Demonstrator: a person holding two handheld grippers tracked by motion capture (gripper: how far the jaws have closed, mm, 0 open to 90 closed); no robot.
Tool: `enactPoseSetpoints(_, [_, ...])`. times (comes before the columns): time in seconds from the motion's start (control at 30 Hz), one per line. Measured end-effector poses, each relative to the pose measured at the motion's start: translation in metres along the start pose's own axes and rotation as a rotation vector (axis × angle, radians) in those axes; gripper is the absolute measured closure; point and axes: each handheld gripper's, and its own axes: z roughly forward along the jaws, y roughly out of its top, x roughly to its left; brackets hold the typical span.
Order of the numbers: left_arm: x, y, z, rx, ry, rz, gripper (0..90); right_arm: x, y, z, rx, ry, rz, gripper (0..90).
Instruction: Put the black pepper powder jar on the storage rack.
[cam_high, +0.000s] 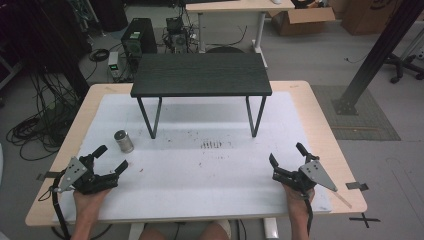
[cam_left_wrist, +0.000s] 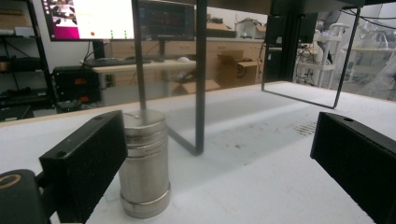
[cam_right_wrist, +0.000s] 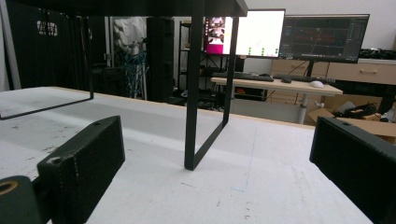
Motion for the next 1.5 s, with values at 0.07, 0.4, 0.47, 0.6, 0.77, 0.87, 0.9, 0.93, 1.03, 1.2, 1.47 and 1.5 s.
enactPoseSetpoints(0.07, [0.0, 0.0, 0.0, 0.0, 0.0, 0.0, 3.0, 0.0, 0.0, 0.0, 0.003, 0.002, 0.001, 3.0])
enactPoseSetpoints(0.4, [0.0, 0.0, 0.0, 0.003, 0.002, 0.001, 1.4, 0.0, 0.0, 0.001, 0.004, 0.005, 0.0, 3.1])
enactPoseSetpoints(0.47, [0.0, 0.0, 0.0, -0.001, 0.003, 0.002, 1.1, 0.0, 0.0, 0.001, 0.005, 0.006, 0.002, 3.1])
enactPoseSetpoints(0.6, [0.0, 0.0, 0.0, 0.0, 0.004, 0.001, 0.6, 0.0, 0.0, 0.001, 0.01, 0.008, 0.003, 3.1])
enactPoseSetpoints(0.77, [-0.001, 0.0, 0.001, 0.001, 0.028, -0.003, 0.3, 0.0, 0.0, 0.001, 0.004, 0.006, -0.004, 3.2])
enactPoseSetpoints(0.87, [-0.001, 0.001, 0.002, 0.02, 0.034, -0.005, 0.3, 0.0, 0.0, 0.001, 0.005, 0.006, -0.006, 3.2])
enactPoseSetpoints(0.9, [-0.001, 0.001, 0.002, 0.02, 0.034, -0.005, 0.3, 0.0, 0.0, 0.001, 0.005, 0.006, -0.006, 3.2])
enactPoseSetpoints(0.93, [-0.001, 0.002, 0.003, 0.037, 0.035, -0.006, 0.3, 0.0, 0.0, 0.0, 0.003, 0.005, -0.007, 3.2])
enactPoseSetpoints(1.03, [0.0, 0.004, 0.002, 0.045, 0.046, 0.002, 0.3, 0.0, 0.0, 0.0, 0.002, 0.004, -0.007, 3.2])
enactPoseSetpoints(1.2, [0.002, 0.009, 0.002, 0.048, 0.054, 0.003, 0.3, 0.001, 0.0, 0.001, 0.002, 0.005, -0.011, 3.3])
enactPoseSetpoints(1.47, [0.013, 0.024, 0.005, 0.088, 0.078, 0.017, 0.5, 0.001, 0.0, 0.001, 0.003, 0.005, -0.01, 3.3])
enactPoseSetpoints(1.5, [0.013, 0.024, 0.005, 0.088, 0.078, 0.017, 0.5, 0.001, 0.0, 0.001, 0.003, 0.005, -0.01, 3.3])
